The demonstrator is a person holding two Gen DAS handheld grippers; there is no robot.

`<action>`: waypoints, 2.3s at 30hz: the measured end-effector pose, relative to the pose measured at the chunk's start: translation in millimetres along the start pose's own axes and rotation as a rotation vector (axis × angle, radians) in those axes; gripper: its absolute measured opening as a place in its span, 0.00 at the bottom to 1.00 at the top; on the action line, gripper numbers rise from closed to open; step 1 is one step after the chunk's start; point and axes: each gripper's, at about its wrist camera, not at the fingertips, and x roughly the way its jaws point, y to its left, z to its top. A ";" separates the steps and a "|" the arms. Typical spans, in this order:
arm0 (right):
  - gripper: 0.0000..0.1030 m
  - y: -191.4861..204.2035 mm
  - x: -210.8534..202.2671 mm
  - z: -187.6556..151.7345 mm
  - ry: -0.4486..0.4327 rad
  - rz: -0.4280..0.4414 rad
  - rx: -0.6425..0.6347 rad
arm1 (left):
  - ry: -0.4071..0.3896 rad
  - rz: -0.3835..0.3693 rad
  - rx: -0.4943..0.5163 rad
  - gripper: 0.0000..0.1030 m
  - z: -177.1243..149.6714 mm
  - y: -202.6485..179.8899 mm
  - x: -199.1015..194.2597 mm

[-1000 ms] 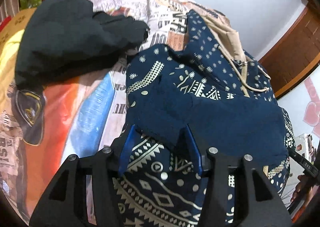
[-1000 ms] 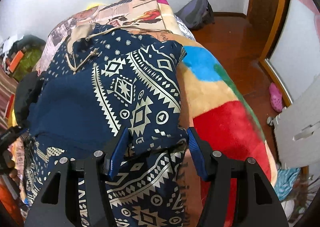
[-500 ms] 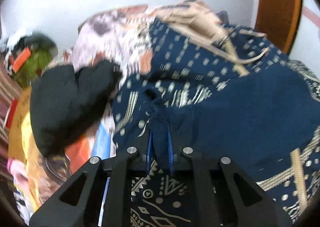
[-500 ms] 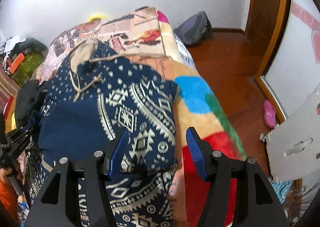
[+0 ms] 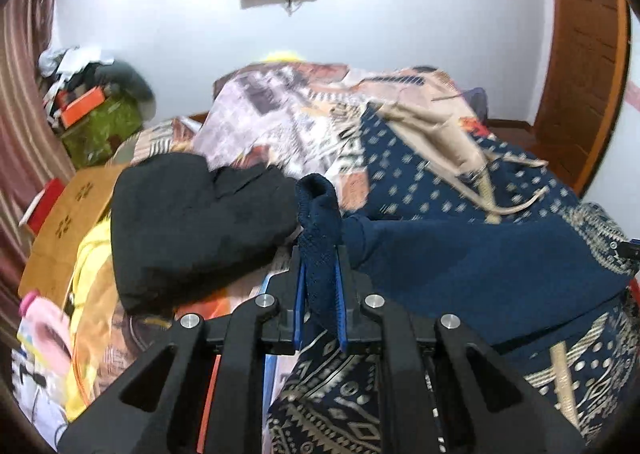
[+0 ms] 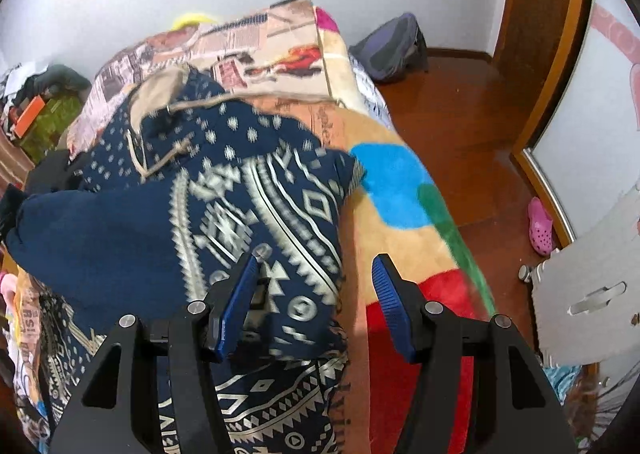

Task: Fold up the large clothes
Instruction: 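Grasp the navy hoodie edge with the left tool and smooth it flat, then grasp the hood rim with both tools and lift the beige-lined hood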

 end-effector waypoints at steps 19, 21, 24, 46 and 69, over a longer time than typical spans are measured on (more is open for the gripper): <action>0.54 9.8 -5.9 7.1 -0.002 0.009 -0.050 | 0.207 0.014 -0.007 0.33 -32.7 16.3 40.0; 0.54 14.7 -11.9 15.5 -0.030 0.008 -0.069 | 0.167 0.015 -0.014 0.40 -18.8 19.7 32.3; 0.54 21.9 -20.3 31.1 -0.079 0.022 -0.087 | 0.105 0.015 -0.016 0.45 5.1 21.1 21.7; 0.54 110.3 27.4 173.6 -0.175 0.167 -0.149 | -0.029 -0.121 0.027 0.51 143.3 -37.6 84.6; 0.54 140.4 175.1 205.0 0.062 0.070 -0.241 | 0.221 -0.203 -0.169 0.59 135.1 -51.9 248.2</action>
